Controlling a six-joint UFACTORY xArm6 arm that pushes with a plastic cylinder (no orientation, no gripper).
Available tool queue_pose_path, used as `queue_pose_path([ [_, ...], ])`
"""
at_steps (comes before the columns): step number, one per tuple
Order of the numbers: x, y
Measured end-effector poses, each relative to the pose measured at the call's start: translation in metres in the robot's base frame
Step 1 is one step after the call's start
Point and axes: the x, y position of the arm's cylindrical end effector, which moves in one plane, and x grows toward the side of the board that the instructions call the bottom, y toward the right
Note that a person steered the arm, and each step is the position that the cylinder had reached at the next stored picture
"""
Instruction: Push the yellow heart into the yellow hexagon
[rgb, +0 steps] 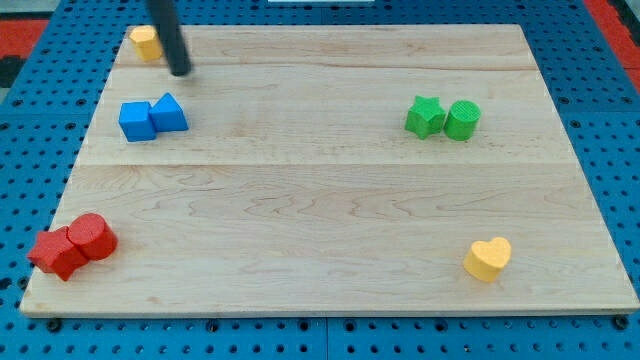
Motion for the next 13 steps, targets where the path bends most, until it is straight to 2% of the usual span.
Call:
queue_pose_path([
  [2, 0.144, 0.139],
  [3, 0.186, 0.204],
  [4, 0.201, 0.260],
  [5, 0.251, 0.340],
  [6, 0.272, 0.396],
  [7, 0.287, 0.378],
  [8, 0.285, 0.313],
  [10, 0.250, 0.216],
  [12, 0.277, 0.217],
  [13, 0.273, 0.176],
])
